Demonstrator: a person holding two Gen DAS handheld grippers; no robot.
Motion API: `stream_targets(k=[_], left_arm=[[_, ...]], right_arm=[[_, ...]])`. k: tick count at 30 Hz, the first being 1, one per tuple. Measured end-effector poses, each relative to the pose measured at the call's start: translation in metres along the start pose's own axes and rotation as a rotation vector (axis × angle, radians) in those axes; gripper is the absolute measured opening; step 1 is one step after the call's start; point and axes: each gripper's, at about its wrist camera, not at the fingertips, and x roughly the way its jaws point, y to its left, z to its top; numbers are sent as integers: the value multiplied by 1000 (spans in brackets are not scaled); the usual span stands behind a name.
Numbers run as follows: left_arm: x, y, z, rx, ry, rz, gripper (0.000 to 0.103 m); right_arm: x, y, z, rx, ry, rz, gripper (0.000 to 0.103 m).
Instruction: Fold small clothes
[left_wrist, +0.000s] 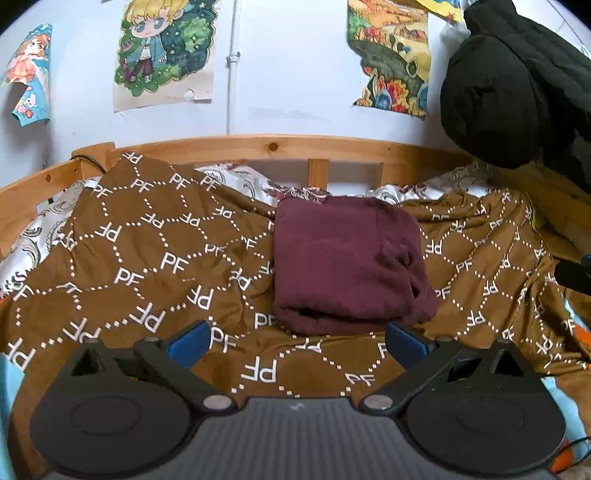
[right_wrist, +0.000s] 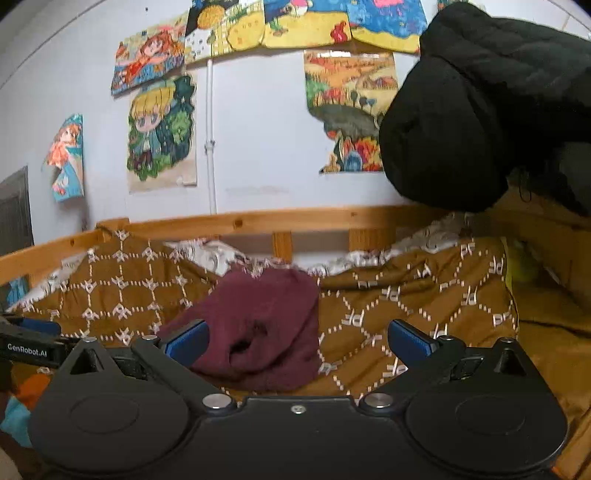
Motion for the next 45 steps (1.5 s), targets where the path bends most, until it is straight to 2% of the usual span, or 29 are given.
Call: stream_targets(k=[11,45], left_arm=[[9,-4,-8,19,22,-3,102],[6,-5,-6,20,23,-6,102]], right_arm=[[9,-6,-9,28,17,-1,102],[7,-8,-8,26,18,-13,102]])
